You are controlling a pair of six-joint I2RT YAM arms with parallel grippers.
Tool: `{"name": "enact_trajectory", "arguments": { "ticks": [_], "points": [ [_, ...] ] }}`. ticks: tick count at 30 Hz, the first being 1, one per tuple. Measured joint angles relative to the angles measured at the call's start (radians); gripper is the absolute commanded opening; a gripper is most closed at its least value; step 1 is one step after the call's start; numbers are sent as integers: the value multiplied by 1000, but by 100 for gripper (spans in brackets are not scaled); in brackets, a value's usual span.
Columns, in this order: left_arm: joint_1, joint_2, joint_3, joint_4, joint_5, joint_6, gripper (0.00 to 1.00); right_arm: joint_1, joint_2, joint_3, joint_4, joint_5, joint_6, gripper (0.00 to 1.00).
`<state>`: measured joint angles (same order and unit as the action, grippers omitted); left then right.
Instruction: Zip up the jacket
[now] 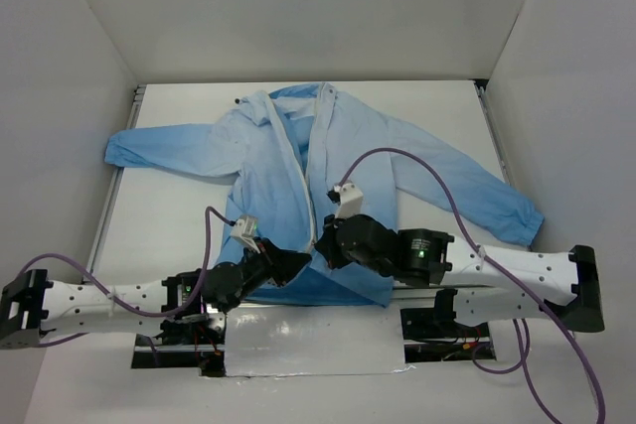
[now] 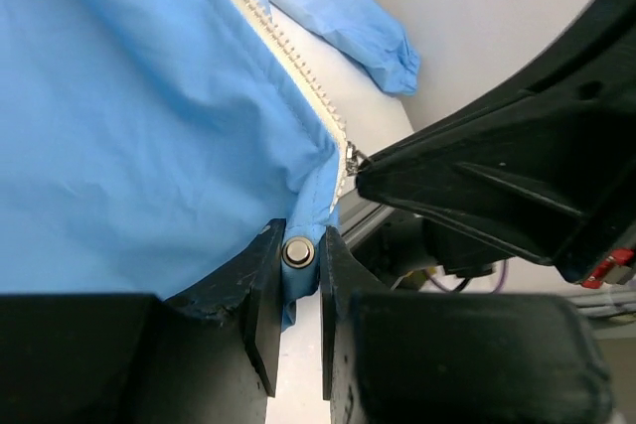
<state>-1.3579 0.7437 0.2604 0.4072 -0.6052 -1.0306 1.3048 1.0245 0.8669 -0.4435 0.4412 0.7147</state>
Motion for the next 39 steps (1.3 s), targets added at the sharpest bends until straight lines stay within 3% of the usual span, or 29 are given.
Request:
{"name": "enact_trajectory", "arguments": {
  "ticks": [8,17,25,28,29,30,31,35,39],
  "points": [
    [5,-19,30,-180,-20,-155,0,-231,140,177,-116,-312,-277,0],
    [18,-8,30,-272,-68,-207,0,-486,463,459,-236,-509,-403,0],
    [-9,-38,3,-444,-23,-204,0,-732,651,607,-134,-362,-477,0],
    [-11,-64,3,-476,-25,-205,0,-803,682,637,-106,-421,-478,0],
    [-12,-72,3,-483,-26,-206,0,-809,679,631,-99,-459,-478,0],
    [-13,-80,3,-490,-26,-208,0,-813,667,610,-78,-532,-477,8],
    [-13,-84,3,-496,-28,-212,0,-812,645,558,-24,-605,-467,35],
    [-14,-84,3,-532,-38,-247,0,-769,438,89,358,-940,-381,39],
    [-16,-90,2,-520,-41,-253,0,-671,378,-175,562,-1072,-309,41]
  ]
}}
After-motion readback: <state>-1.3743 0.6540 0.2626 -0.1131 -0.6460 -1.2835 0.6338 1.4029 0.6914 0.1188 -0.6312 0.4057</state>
